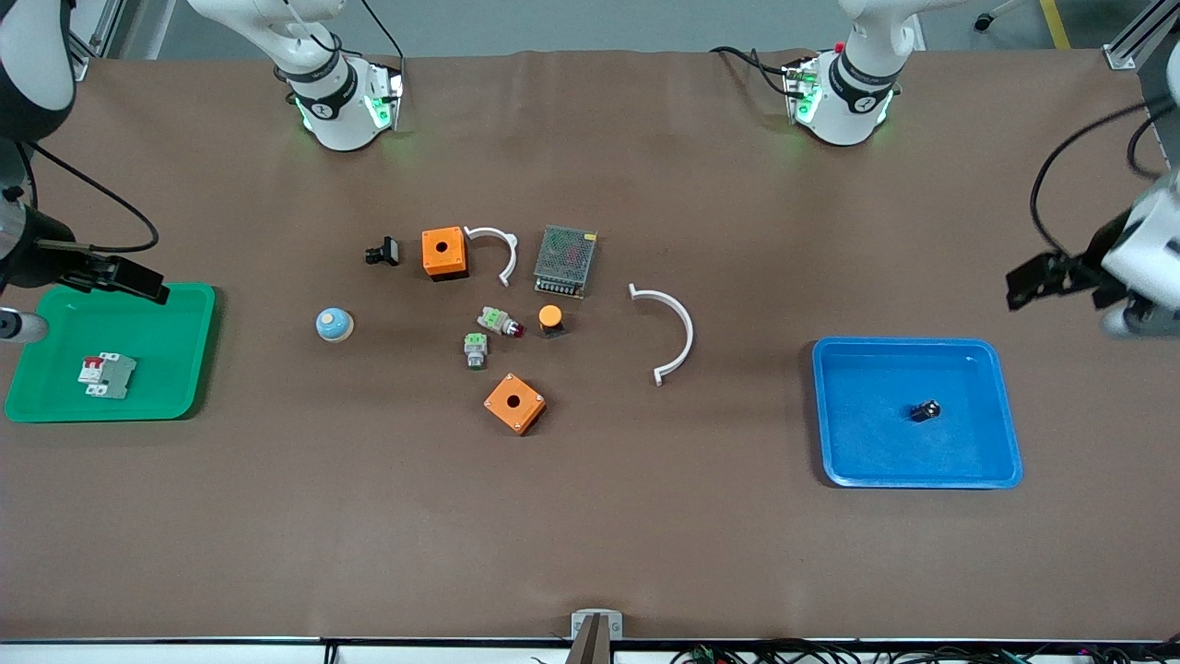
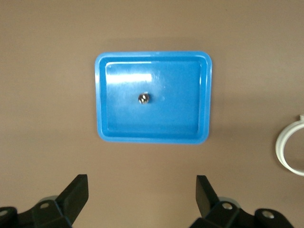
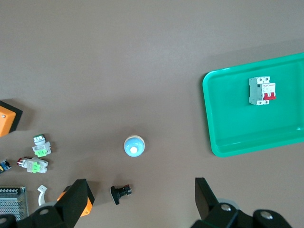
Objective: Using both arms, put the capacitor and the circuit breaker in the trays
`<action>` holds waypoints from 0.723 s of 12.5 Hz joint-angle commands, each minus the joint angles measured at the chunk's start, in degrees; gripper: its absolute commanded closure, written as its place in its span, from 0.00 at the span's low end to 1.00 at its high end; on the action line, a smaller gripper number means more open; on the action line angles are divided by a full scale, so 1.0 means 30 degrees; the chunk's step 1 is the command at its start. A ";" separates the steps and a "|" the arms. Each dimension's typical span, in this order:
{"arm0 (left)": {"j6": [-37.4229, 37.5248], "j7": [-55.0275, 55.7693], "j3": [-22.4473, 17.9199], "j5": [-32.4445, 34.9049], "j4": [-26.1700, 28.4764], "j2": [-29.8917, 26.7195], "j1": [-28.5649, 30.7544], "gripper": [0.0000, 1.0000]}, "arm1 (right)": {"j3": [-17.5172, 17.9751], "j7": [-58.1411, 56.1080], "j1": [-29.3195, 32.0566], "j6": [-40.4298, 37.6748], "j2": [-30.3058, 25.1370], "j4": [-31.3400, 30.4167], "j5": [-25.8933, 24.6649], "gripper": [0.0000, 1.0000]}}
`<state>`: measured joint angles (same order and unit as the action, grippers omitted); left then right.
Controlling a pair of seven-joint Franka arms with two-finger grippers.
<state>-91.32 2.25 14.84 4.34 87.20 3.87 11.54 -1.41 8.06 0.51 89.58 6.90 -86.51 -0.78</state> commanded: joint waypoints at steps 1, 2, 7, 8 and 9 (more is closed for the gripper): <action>0.1374 -0.0107 0.0004 -0.1092 0.0346 -0.1345 0.0138 0.00 | 0.0001 -0.0078 0.0297 -0.0035 0.0014 0.0912 0.0407 0.00; 0.1756 0.0184 0.0004 -0.1182 0.0346 -0.1725 0.0080 0.00 | 0.0001 -0.0021 0.0327 -0.0035 0.0015 0.1292 0.0378 0.00; 0.2285 0.0450 -0.2825 -0.1213 0.0961 -0.2549 -0.3101 0.00 | 0.0001 0.0011 0.0415 -0.0093 0.0044 0.1765 0.0581 0.00; 0.2345 0.0450 -0.3766 -0.1213 0.0961 -0.2549 -0.4013 0.00 | 0.0001 0.0009 0.0386 -0.0065 0.0044 0.1765 0.0670 0.00; 0.2346 0.0479 -0.3834 -0.1213 0.0961 -0.2607 -0.4109 0.00 | 0.0030 0.0009 0.0415 -0.0035 0.0044 0.1765 0.0903 0.00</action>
<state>-84.79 3.48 5.70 1.51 88.79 -2.17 1.26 -1.83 8.07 0.91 89.85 6.90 -82.05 0.08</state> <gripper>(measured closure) 0.000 0.000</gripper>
